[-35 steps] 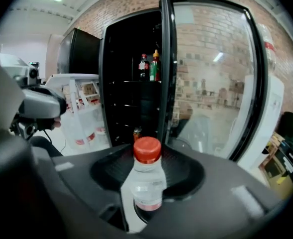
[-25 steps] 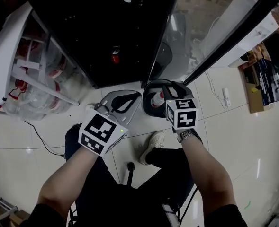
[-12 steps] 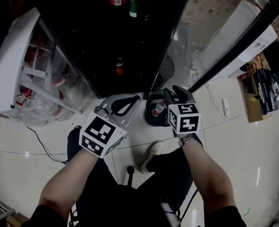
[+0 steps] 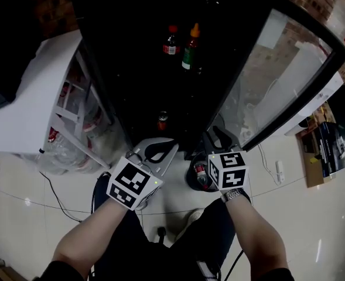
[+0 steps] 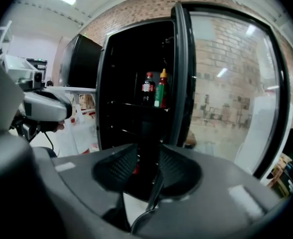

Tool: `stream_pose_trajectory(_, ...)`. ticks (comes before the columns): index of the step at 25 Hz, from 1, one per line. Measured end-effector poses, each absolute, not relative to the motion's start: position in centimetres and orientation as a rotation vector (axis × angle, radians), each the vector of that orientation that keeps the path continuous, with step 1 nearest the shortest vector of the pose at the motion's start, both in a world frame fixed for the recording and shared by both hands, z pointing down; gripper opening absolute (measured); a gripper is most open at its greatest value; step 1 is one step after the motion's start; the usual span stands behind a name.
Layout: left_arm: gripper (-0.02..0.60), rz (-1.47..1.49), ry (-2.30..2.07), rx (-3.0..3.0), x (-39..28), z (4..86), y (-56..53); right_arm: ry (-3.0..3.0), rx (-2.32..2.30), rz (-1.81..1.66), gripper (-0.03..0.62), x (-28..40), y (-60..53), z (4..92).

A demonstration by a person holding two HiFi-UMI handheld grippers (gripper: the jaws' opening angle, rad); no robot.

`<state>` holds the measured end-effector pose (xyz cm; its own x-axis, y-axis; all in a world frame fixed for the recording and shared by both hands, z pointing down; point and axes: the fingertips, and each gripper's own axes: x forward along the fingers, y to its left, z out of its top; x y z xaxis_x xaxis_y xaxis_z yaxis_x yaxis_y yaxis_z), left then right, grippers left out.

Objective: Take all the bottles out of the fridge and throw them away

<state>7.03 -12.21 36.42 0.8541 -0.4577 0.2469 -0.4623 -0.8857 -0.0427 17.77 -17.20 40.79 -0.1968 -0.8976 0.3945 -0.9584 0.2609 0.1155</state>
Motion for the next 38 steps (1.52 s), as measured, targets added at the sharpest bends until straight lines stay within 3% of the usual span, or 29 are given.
stream_pose_trajectory(4, 0.005, 0.369, -0.798, 3.01, 5.6, 35.0, -14.3, -2.2, 1.662, 0.174, 0.132, 15.6, -19.6, 38.8)
stream_pose_trajectory(11, 0.005, 0.35, -0.837, 3.026, 4.2, 33.5, -17.0, -2.27, 1.66, 0.054, 0.193, 12.5, -24.2, 33.2)
stream_pose_trajectory(24, 0.005, 0.348, -0.872, 3.08, 0.9, 30.1, -21.2, -2.284, 1.76, -0.069, 0.194, 9.4, -33.5, 23.4)
stream_pose_trajectory(38, 0.005, 0.3, -0.844, 3.116, -0.5, 28.7, -23.7, -2.147, 1.848, -0.045, 0.193, 8.6, -41.5, 22.1)
